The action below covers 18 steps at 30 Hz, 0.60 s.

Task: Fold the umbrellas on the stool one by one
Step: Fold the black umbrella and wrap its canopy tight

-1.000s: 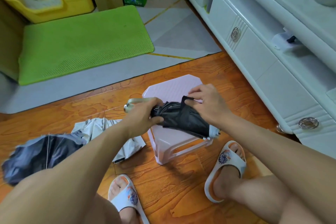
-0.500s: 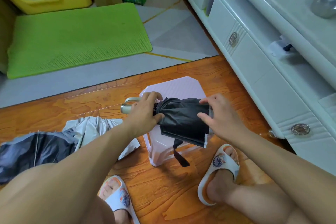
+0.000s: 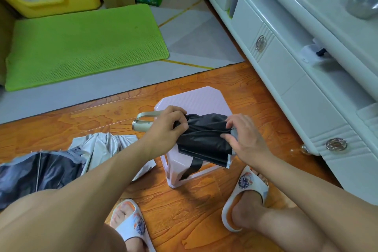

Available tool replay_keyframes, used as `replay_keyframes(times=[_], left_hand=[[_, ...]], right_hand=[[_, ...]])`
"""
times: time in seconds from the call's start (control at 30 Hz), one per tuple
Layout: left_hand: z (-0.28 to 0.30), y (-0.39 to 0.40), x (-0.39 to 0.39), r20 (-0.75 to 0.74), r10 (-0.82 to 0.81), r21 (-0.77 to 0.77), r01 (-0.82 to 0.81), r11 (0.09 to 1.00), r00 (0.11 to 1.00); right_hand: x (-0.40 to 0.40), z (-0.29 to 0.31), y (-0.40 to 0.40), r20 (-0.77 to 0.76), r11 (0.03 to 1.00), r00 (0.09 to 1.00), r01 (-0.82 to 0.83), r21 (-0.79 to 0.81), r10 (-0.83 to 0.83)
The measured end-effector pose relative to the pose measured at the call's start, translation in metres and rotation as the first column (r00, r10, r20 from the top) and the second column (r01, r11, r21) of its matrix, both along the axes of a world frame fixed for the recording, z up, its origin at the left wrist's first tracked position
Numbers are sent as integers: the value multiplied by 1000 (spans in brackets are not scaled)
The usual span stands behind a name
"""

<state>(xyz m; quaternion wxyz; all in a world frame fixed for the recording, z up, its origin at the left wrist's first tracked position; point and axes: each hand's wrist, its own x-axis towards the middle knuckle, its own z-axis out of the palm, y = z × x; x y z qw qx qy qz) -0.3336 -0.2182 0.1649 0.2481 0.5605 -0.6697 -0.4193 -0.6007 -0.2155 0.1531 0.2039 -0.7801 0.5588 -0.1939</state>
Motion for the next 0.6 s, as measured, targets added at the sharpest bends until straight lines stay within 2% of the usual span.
replay_keyframes(times=[0.1,0.27,0.4,0.5,0.6], left_hand=[[-2,7,4,49,-95,-74,98,992,994],[-13,0,14,94,71,-51,-66,997,993],[-13,-4,13,99,90,-34,-87,996,991],[-13,-6,8,114,12,-49,-7,999,993],[-14,-9,-1,117,17,5,-17,1000,993]], right_hand=[[1,0,-1,2,1000,1000,10,12,-10],[1,-3,1,-97,953,981,-185,-241,166],[0,-3,4,-130,920,971,-230,-317,199],[1,0,5,-106,945,978,-200,-259,177],[3,4,2,-14,996,997,-70,-59,69]])
